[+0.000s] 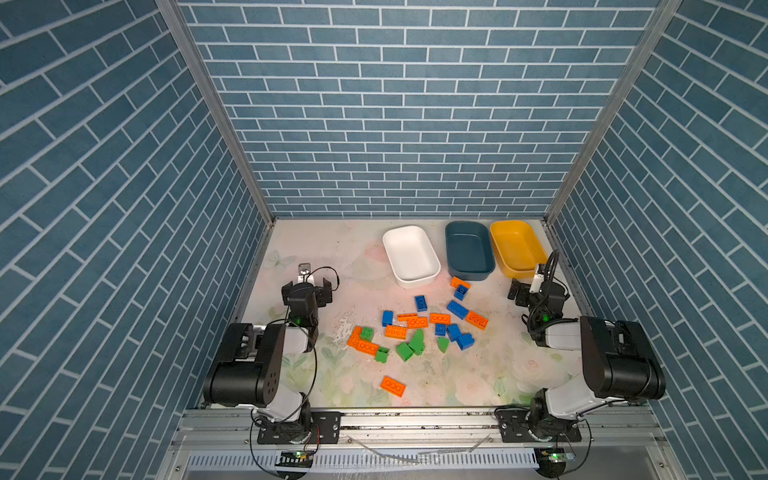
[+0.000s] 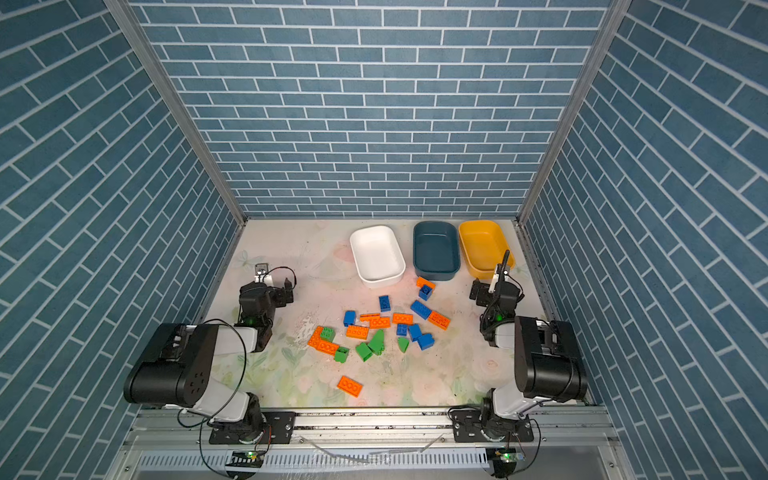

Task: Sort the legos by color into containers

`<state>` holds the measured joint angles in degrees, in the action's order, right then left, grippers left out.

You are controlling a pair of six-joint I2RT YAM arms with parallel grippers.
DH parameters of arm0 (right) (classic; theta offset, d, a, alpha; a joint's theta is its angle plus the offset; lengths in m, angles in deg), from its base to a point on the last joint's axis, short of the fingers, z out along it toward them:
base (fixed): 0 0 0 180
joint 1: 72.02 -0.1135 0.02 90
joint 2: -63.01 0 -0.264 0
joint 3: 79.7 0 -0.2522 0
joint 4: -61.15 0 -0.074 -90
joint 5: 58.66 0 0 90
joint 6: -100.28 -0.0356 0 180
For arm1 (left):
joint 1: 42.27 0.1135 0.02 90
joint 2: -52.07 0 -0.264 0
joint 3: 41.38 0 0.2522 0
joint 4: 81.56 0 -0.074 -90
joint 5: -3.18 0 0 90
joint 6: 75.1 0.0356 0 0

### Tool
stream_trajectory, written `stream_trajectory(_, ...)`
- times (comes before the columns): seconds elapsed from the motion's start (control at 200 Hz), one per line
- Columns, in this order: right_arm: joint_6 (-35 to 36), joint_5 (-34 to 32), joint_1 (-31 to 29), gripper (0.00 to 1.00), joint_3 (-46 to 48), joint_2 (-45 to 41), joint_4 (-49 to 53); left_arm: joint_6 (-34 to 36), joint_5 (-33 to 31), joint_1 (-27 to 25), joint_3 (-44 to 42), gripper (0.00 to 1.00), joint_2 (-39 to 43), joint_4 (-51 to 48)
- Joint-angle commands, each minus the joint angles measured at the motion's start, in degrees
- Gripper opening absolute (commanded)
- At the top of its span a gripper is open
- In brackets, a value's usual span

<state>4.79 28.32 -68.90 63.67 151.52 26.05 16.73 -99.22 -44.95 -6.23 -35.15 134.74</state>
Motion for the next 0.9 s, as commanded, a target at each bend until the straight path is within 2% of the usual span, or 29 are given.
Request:
stream_trajectory(0.0,1.7,0.2,-0.3,0.99,0.6,-0.3,-1.1,0.3,-0.2,-0.3,0.0,0.99,-0.2,0.8)
stream_trajectory(0.125,2.7,2.9,-0.3,0.99,0.2,-0.2,-0.4,0.3,-0.2,-0.3,0.0,0.99,-0.2,0.8)
stream_trajectory(0.895,2.6,3.0,-0.3,0.99,0.2,-0.3,-0.3,0.4,-0.2,-0.3,-0.1,0.99,-0.1,0.9)
